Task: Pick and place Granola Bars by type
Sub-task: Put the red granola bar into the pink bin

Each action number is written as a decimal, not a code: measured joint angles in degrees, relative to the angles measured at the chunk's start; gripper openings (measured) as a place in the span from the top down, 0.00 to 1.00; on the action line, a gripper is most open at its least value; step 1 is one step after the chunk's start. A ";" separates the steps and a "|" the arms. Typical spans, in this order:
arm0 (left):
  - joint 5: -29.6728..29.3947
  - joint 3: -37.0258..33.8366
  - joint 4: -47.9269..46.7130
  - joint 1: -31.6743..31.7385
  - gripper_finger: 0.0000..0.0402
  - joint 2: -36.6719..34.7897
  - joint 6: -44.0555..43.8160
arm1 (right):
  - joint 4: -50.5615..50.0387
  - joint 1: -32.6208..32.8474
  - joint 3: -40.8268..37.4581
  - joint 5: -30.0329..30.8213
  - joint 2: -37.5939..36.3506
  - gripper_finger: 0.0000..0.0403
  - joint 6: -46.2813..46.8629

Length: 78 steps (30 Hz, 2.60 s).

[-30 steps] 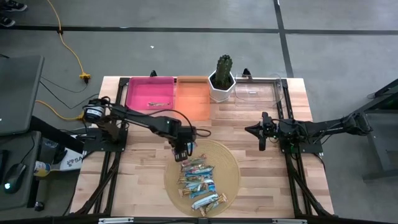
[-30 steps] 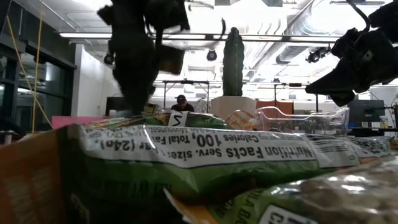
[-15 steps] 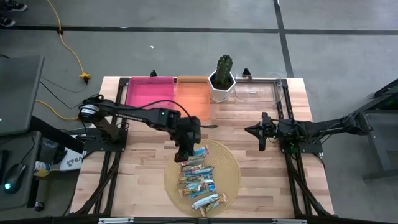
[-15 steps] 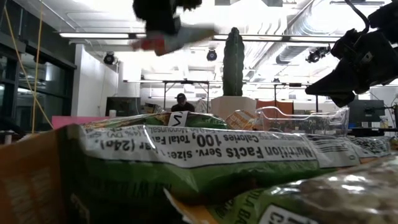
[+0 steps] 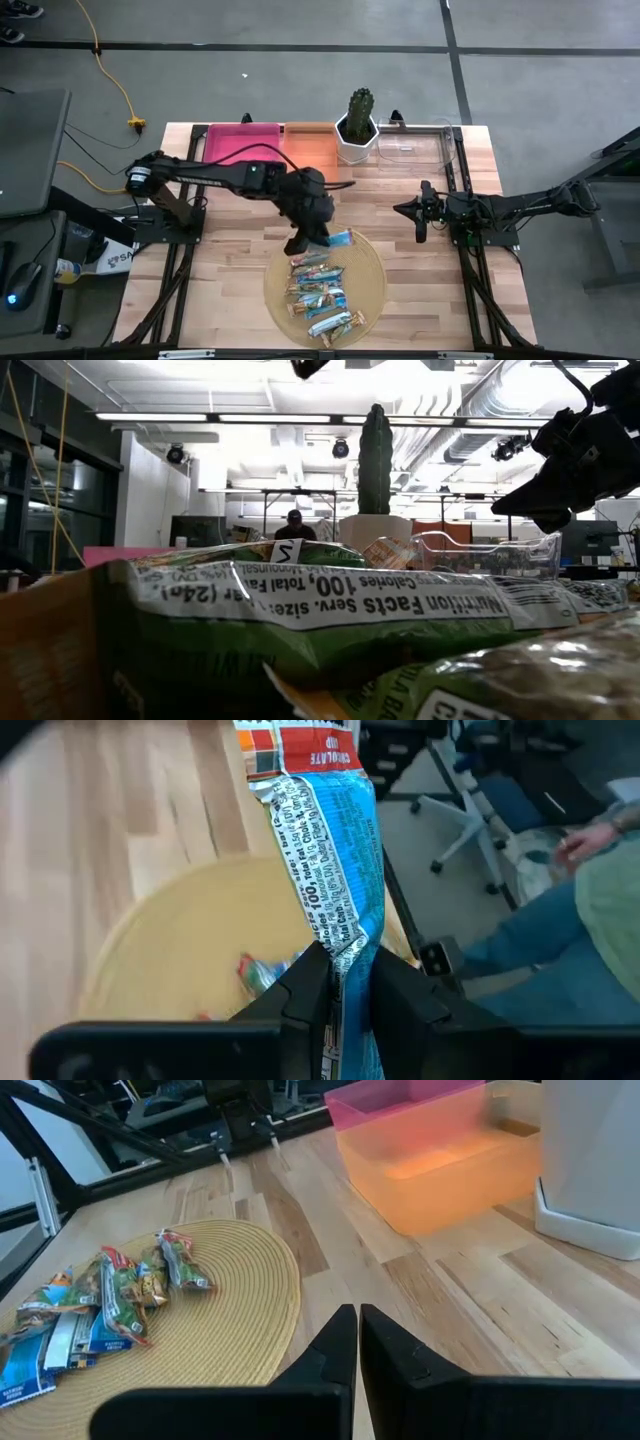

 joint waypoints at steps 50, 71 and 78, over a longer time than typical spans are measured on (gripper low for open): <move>-33.46 -37.13 0.10 51.29 0.85 -35.71 17.15 | -0.02 0.02 0.00 0.00 -0.01 1.00 0.07; -31.10 -39.28 -3.14 55.43 0.85 -16.74 53.62 | 0.00 0.02 0.02 0.00 -0.02 1.00 0.07; -29.42 -39.30 -5.19 54.22 0.85 -12.02 53.70 | 0.00 0.00 0.01 0.00 -0.01 1.00 0.03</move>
